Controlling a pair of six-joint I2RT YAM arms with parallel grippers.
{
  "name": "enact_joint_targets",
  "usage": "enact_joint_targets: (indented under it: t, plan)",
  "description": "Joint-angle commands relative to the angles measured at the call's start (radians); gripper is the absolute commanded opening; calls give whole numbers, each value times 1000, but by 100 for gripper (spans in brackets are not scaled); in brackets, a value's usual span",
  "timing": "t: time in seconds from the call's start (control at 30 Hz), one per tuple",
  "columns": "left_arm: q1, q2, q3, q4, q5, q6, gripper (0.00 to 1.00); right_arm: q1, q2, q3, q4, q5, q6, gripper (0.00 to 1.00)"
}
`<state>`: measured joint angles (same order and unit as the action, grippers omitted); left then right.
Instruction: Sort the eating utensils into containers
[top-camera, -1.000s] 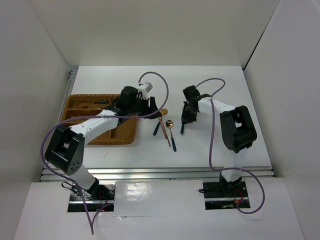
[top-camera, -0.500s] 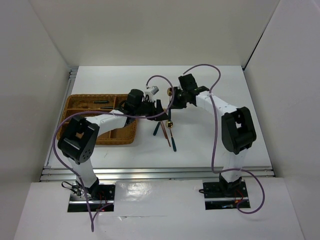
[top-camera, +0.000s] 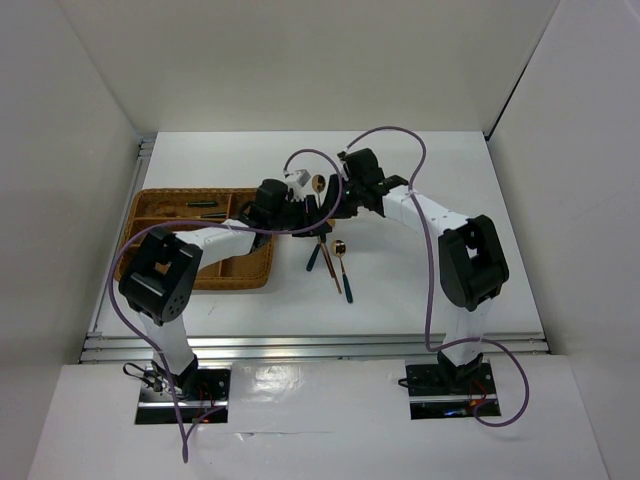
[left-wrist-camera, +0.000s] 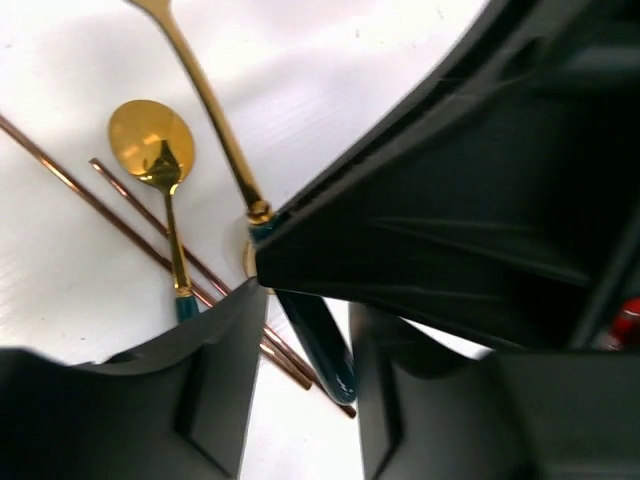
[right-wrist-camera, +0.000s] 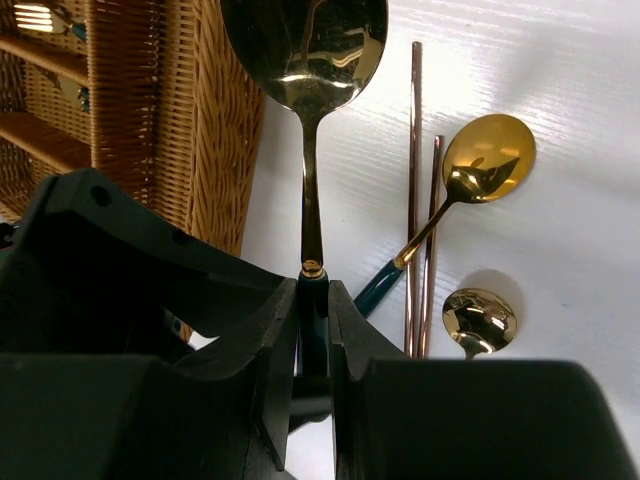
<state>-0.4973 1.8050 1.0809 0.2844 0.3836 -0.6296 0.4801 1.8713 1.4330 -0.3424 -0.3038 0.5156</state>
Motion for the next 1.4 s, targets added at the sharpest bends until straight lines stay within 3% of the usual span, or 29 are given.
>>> enact_joint_targets:
  t: [0.0, 0.27, 0.33, 0.37, 0.5, 0.77, 0.93, 1.23, 1.37]
  plan:
    - [-3, 19, 37, 19, -38, -16, 50, 6, -35, 52, 69, -32, -15, 4]
    - [-3, 10, 28, 10, -51, -35, 24, 6, -35, 52, 79, -41, -15, 4]
    - [-3, -15, 16, 10, -72, -57, 22, 6, -35, 52, 66, -41, -15, 12]
    - [-3, -25, -7, 10, -83, -58, 22, 6, -35, 61, 54, -32, -15, 22]
    - [37, -87, -65, 19, -117, -114, 21, 6, -69, 79, 26, -3, -34, 38]
    - [163, -225, -176, -34, -173, -248, 20, -17, -211, 79, -3, 22, -43, 52]
    - [242, -430, -252, -204, -374, -352, 20, -61, -244, 24, -3, 75, -43, 53]
    - [298, -904, -512, -566, -782, -794, 22, -141, -210, -35, -14, 20, -74, 53]
    - [298, -973, -533, -744, -911, -994, 21, -175, -190, -58, -14, -17, -83, 53]
